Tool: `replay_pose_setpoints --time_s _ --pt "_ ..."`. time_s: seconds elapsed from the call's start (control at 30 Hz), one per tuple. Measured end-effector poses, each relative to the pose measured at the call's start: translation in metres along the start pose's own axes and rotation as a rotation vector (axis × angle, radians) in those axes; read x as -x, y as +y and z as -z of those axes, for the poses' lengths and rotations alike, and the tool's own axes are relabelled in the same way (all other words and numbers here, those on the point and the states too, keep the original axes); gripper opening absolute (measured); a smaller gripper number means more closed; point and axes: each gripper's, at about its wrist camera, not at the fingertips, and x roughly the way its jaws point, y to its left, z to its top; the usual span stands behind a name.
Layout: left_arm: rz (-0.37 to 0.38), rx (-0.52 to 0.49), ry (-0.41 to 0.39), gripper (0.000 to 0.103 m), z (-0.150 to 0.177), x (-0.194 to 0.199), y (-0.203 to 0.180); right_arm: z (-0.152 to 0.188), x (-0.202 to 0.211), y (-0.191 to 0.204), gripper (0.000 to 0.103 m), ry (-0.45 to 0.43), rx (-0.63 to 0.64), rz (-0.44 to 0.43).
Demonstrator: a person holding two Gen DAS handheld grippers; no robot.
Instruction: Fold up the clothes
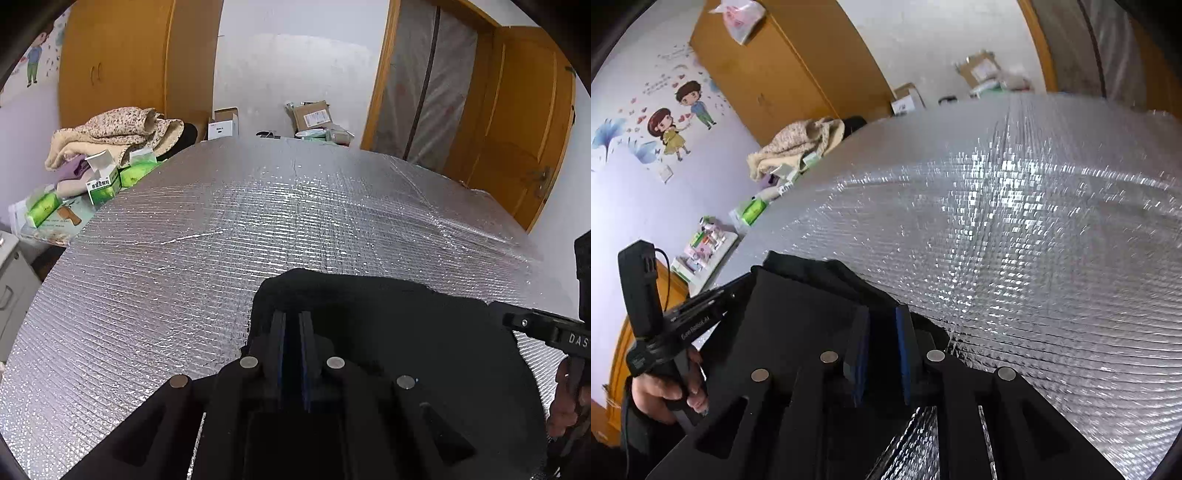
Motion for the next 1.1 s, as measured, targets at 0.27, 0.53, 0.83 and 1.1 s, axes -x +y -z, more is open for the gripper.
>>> replay_pose_setpoints --time_s 0.27,0.53,0.83,1.1 --pt "-0.019 -0.014 0.001 0.006 0.002 -0.003 -0.003 0.003 -0.008 -0.03 0.014 -0.013 -0.136 -0.161" --pt "0.017 0.019 -0.005 0.006 0.0 -0.001 0.006 0.005 0.007 -0.035 0.028 -0.053 -0.195 -0.245" --pt "0.027 0.052 -0.048 0.006 0.013 0.031 0.004 0.009 0.041 -0.022 0.047 -0.089 -0.177 -0.311" --pt "0.033 0.075 -0.019 0.007 0.034 0.032 0.012 0.018 0.035 -0.014 0.046 -0.034 -0.145 -0.281"
